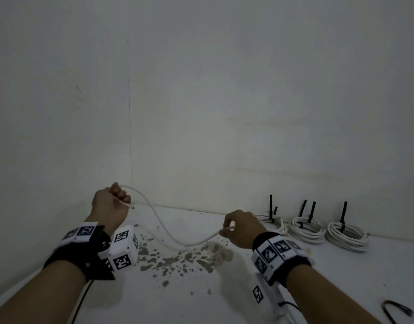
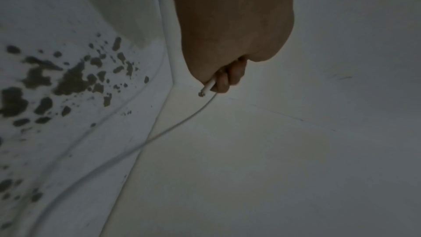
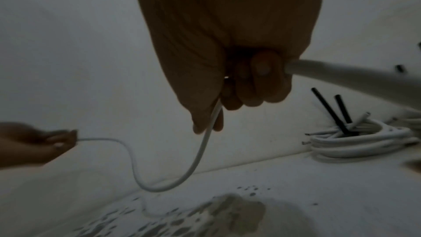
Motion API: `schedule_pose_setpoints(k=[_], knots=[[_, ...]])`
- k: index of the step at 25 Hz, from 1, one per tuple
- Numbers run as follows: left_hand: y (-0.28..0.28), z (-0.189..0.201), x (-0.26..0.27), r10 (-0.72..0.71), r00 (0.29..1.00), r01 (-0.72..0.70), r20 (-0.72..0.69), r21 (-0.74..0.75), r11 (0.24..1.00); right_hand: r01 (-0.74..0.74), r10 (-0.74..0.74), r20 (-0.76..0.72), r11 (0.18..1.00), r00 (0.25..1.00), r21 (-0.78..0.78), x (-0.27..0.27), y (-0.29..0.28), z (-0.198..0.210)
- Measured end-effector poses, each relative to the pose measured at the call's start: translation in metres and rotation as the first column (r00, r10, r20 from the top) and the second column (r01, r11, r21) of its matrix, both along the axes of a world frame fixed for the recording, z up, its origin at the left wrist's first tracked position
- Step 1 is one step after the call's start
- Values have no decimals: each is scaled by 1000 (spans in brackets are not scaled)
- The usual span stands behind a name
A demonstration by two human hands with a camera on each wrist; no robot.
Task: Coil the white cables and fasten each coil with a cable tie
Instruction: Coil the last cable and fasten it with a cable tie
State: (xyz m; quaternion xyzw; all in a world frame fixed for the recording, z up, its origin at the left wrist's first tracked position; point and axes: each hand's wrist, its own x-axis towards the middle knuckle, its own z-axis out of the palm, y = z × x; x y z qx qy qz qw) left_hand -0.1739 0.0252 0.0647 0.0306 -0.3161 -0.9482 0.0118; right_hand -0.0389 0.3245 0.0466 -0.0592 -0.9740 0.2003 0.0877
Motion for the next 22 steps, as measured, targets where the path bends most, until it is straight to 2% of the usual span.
schedule_pose_setpoints(k=[3,5,8,10,12,14,16,18,19,22], knots=[[23,16,13,-94,991,94,-92,-11,996,-233,228,74,971,971,55,13,-38,5],[38,22,24,-195,972,171,-132,-173,970,-351,350,39,935,936,57,24,-61,16],[57,25,38,-327,934,231,-141,-459,858,-414,419,-96,908,903,68,37,-77,40],[65,27,50,-422,896,249,-138,-630,735,-400,409,-166,913,897,87,42,-72,53],[71,31,62,-522,845,260,-112,-767,586,-363,368,-280,929,887,70,44,-60,62],[78,34,73,-599,797,290,-76,-821,491,-286,258,-423,958,868,-3,43,-45,64],[85,36,81,-656,751,368,-78,-775,514,-170,79,-535,978,841,-124,38,-32,58],[91,35,85,-678,730,450,-90,-684,574,-66,-98,-573,964,814,-259,33,-20,50],[96,34,88,-690,719,468,-83,-676,569,-19,-160,-577,956,801,-292,32,-15,45],[113,23,95,-722,691,404,-28,-814,418,125,-248,-603,963,758,-239,31,-5,34]])
